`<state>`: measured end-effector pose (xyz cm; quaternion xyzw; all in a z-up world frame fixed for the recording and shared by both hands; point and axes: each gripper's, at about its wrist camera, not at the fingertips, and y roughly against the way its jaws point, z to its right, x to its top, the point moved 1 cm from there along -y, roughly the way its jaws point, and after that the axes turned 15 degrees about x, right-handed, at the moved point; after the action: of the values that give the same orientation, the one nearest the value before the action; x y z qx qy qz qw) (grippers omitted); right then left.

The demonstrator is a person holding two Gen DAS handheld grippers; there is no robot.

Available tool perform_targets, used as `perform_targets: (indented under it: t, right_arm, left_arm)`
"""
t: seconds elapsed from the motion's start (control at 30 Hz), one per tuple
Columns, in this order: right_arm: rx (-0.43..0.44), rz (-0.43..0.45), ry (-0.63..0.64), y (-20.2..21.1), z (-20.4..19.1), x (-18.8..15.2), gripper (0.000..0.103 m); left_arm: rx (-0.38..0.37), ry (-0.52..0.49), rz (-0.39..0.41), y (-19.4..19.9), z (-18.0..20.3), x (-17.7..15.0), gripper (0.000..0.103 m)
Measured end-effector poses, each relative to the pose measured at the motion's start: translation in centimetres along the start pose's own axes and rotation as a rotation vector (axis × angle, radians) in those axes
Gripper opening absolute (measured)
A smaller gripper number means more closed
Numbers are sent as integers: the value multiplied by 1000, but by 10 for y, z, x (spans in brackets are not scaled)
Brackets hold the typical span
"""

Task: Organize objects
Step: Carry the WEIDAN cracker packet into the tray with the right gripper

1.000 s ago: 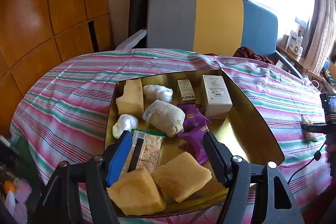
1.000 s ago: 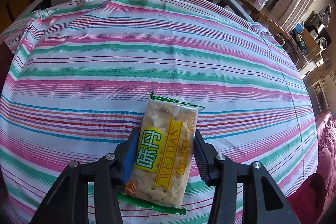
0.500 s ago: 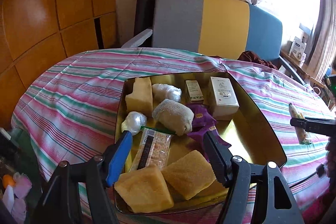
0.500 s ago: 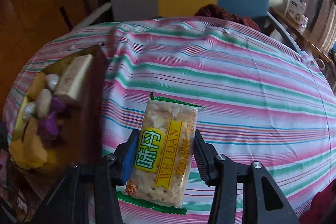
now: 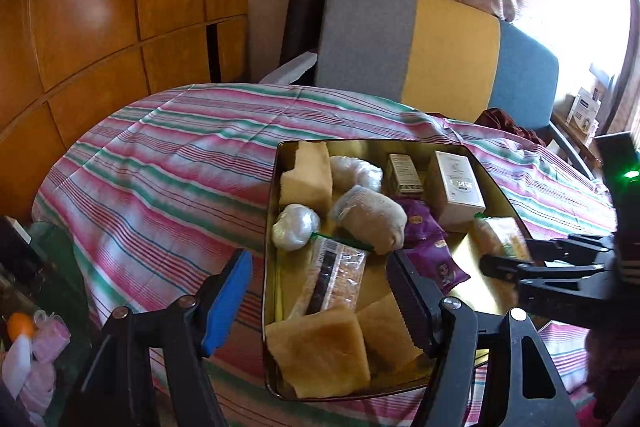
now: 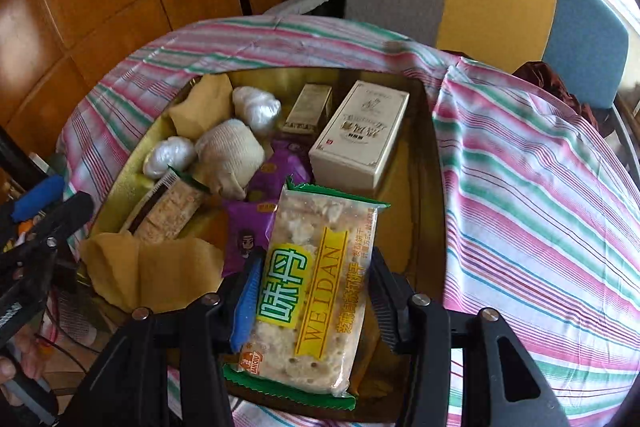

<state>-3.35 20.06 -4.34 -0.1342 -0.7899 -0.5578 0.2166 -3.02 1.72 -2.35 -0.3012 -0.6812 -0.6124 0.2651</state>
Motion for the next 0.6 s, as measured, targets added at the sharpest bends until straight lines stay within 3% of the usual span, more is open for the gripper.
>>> perform_targets:
  t: [0.33,0.6]
  right_arm:
    - [-142,-70,4,-27,8,-8,50]
    - [-152,-55,-4,-32,6,-17,51]
  left_arm:
    - [-8,-5,-24,-7,3,-5,71]
    - [5,-13,-21,-6,5,-7,73]
